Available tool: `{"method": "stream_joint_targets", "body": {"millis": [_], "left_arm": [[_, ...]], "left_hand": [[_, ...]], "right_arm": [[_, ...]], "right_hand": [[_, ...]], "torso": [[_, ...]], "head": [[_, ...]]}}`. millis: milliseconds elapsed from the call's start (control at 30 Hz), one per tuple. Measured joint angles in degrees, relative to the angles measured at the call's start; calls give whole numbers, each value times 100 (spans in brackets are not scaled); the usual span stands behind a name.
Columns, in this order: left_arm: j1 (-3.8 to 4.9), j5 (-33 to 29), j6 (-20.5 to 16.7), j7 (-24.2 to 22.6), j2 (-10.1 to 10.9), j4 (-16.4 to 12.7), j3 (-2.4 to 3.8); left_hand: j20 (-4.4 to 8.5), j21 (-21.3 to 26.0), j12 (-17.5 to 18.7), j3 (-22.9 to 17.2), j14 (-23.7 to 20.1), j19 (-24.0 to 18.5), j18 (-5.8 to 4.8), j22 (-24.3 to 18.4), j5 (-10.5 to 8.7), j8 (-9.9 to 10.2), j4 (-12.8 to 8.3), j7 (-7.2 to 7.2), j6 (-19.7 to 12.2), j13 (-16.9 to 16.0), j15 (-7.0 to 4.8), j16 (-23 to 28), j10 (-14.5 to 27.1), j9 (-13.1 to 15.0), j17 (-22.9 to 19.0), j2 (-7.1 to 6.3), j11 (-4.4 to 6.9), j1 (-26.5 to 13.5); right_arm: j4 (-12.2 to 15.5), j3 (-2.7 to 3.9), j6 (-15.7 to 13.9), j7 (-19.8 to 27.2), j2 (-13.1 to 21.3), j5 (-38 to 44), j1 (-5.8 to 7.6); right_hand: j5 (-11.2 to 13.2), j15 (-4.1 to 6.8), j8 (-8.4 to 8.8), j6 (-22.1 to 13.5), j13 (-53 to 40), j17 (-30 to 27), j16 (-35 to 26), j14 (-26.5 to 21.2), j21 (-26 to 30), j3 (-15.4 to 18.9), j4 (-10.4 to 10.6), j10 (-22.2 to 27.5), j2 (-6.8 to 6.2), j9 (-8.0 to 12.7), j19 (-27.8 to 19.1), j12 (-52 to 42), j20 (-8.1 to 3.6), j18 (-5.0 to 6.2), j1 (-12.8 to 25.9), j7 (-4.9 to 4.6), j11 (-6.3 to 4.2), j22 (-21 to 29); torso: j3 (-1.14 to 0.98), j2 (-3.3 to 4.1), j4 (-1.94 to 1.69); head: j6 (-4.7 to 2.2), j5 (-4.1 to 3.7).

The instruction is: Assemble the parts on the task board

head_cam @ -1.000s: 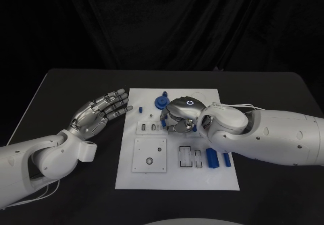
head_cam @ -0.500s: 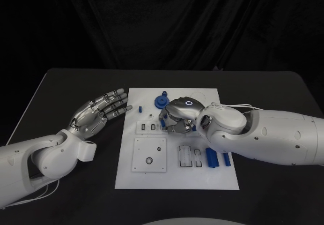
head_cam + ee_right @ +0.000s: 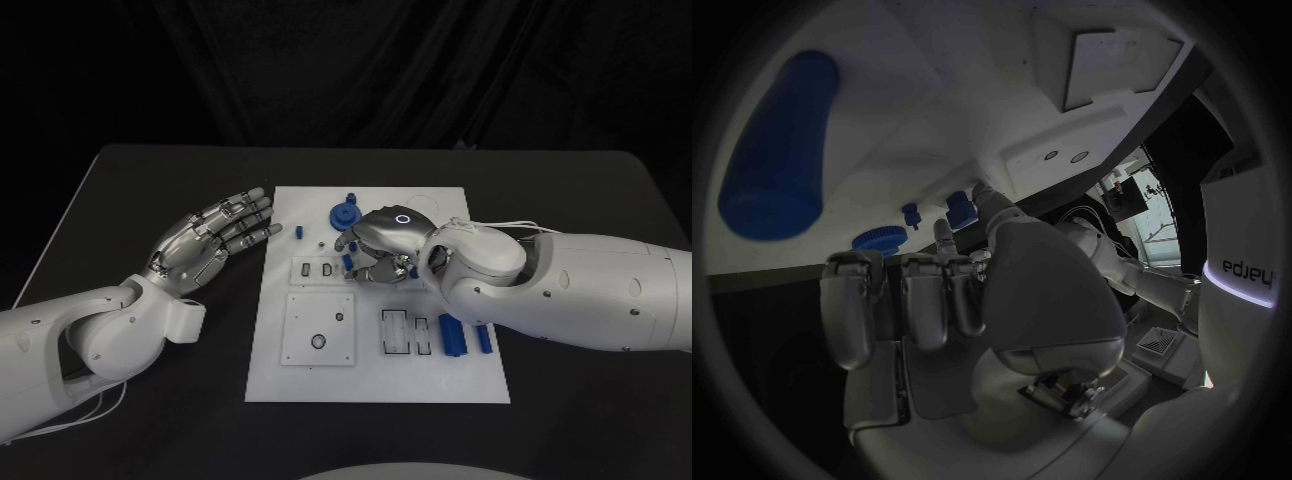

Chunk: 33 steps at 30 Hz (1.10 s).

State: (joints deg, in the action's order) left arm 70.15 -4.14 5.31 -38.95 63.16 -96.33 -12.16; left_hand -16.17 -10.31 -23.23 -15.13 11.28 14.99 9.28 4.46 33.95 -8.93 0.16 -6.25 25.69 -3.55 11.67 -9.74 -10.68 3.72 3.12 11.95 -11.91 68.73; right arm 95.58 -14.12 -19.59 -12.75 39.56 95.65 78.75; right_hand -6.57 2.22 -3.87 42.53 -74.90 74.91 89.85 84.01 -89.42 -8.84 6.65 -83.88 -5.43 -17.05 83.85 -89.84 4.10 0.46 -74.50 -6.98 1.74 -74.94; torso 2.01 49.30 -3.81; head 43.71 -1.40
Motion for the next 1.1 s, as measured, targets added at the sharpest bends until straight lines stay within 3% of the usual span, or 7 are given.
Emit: {"method": "stream_joint_targets", "body": {"millis": [333,500,633,733,967,1033,1100], "left_arm": [[-1,32,-92,0,164,-236,4],[9,77,-296,0,232,-322,30],[169,132,-494,1,144,-263,36],[360,185,-627,1,-36,-111,48],[628,428,-859,0,-454,402,13],[668,573,-921,34,-605,560,9],[699,755,-976,127,-760,687,9]], "left_hand": [[-44,-174,-72,-162,99,228,-1,59,0,0,28,-44,44,-4,97,-137,-31,0,37,53,-93,-53],[-11,-823,-605,-378,1394,1109,-100,363,16,-93,44,-83,321,-99,157,-1304,-475,29,402,-46,-219,-153],[61,-1367,-984,-491,2026,1606,-180,650,28,-139,64,-141,499,-234,106,-2167,-931,40,745,-105,-301,-154],[122,-1901,-1347,-563,2319,1850,-180,969,28,-192,104,-234,719,-409,21,-3001,-1409,52,1160,-168,-291,-150],[393,-3912,-2206,-835,2644,1756,-179,2307,-36,-314,377,-440,1441,-1102,-349,-5290,-2530,85,2435,-371,89,-217],[435,-4661,-2664,-890,2974,1739,-167,2799,-52,-486,344,-479,1760,-1522,-532,-5973,-2869,186,2783,-434,284,-155],[525,-5312,-3300,-934,3829,1773,11,3219,-73,-592,380,-476,1923,-2130,-644,-6726,-3014,264,3722,-501,405,-181]], "right_arm": [[248,15,-559,320,375,-131,16],[319,21,-1023,682,664,-428,149],[266,18,-1273,1031,922,-732,210],[153,2,-1379,1236,1077,-995,216],[-238,-6,-1473,1650,1256,-2049,149],[-346,-8,-1473,1794,1304,-2461,101],[-422,-16,-1470,1923,1368,-2865,62]], "right_hand": [[313,2,-97,23,-4,0,0,2,75,171,556,-4,-191,219,21,0,-21,-1,101,23,-34,1],[313,2,-180,236,-4,0,0,2,278,243,914,-4,-151,271,21,0,-21,0,391,39,-34,1],[243,2,-251,415,-4,0,-23,2,493,216,968,-4,13,307,21,0,-21,12,492,30,-34,1],[-336,2,-398,726,-4,0,-136,2,676,91,949,-4,311,303,21,1,-21,94,451,34,-34,1],[-1008,2,-529,1245,-3,0,-504,2,1266,-195,829,-15,599,296,-50,287,0,273,138,75,1,2],[-1099,2,-529,1315,-3,0,-595,2,1430,-275,819,-15,626,302,-119,361,-16,272,53,101,1,2],[-1137,2,-529,1342,-3,0,-621,2,1509,-297,813,-11,650,302,-124,380,-21,272,28,116,-3,2]], "torso": [[-2,-1,1],[-4,-1,2],[-8,-11,8],[-10,-35,15],[-29,-177,40],[-47,-243,55],[-62,-299,67]], "head": [[-151,34],[-367,90],[-539,137],[-643,171],[-747,286],[-740,316],[-717,346]]}}
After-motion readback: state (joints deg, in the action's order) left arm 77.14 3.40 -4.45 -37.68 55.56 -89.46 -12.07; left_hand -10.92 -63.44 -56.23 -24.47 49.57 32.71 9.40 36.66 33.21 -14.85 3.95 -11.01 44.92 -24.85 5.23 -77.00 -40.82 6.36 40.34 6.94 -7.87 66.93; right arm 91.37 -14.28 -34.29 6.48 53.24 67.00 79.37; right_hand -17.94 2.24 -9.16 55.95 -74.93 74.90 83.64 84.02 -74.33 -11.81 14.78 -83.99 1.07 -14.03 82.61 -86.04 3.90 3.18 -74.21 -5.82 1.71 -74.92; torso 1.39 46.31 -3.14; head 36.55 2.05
